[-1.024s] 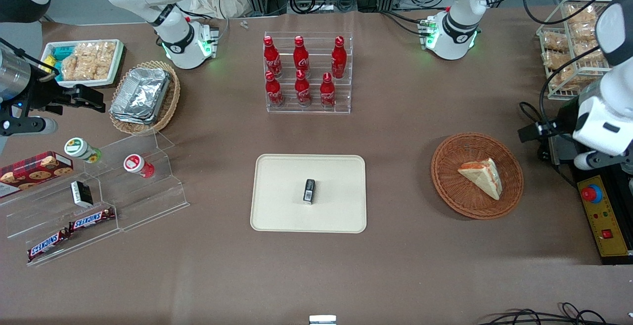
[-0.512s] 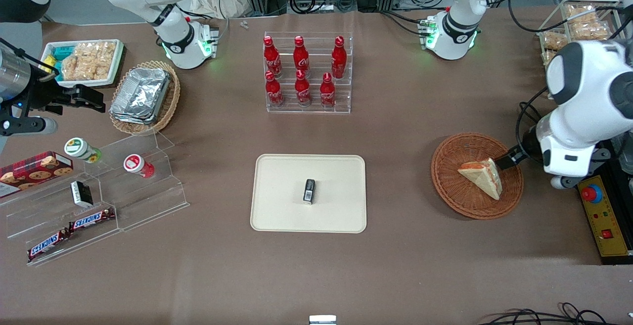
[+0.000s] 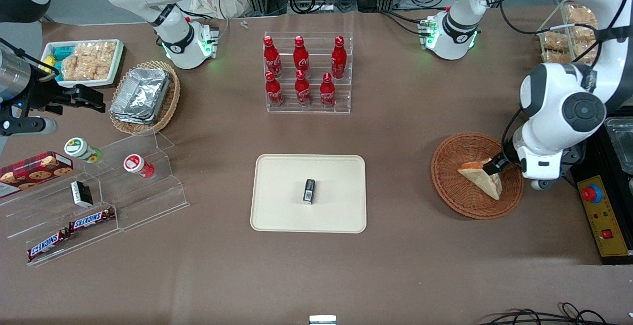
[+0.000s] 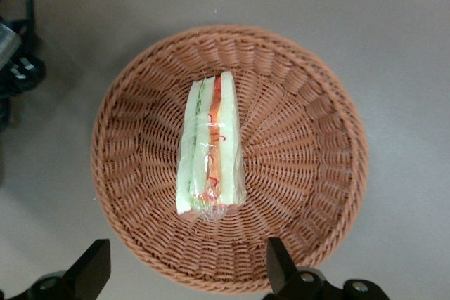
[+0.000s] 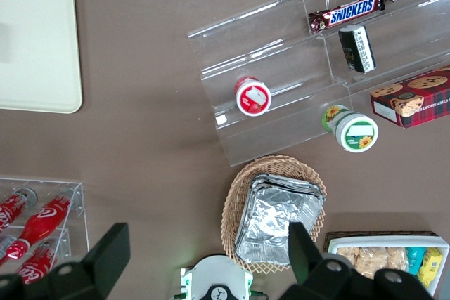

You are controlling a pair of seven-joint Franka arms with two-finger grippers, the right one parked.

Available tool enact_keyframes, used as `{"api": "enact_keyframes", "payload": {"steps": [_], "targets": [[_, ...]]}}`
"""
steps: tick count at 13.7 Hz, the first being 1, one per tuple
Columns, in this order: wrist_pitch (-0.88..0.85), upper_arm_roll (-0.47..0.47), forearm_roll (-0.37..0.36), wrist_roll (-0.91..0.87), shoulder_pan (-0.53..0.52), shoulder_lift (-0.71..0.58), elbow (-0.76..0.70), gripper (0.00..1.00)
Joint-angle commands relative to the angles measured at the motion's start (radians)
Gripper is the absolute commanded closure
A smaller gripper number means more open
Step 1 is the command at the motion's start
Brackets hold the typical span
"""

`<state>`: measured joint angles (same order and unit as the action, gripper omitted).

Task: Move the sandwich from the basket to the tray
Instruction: 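Lower the open left gripper around the sandwich's edge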

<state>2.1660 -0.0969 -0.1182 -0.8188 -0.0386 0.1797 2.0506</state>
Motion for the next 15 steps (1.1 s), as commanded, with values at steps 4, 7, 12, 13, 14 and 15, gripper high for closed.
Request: {"api": "enact_keyframes", "payload": {"steps": [4,7,12,13,14,15], "targets": [[0.143,0.000,-0.023,-0.031,-0.021,0.020,0.094,0.00],[0.175,0.002,-0.021,-0.045,-0.023,0.037,0.103,0.00],[0.244,0.055,-0.023,-0.045,-0.020,0.060,0.143,0.00],[0.264,0.057,-0.023,-0.046,-0.020,0.072,0.149,0.00],[0.274,0.057,-0.023,-0.048,-0.020,0.083,0.149,0.00],[0.284,0.057,-0.023,-0.071,-0.020,0.092,0.148,0.00]]}}
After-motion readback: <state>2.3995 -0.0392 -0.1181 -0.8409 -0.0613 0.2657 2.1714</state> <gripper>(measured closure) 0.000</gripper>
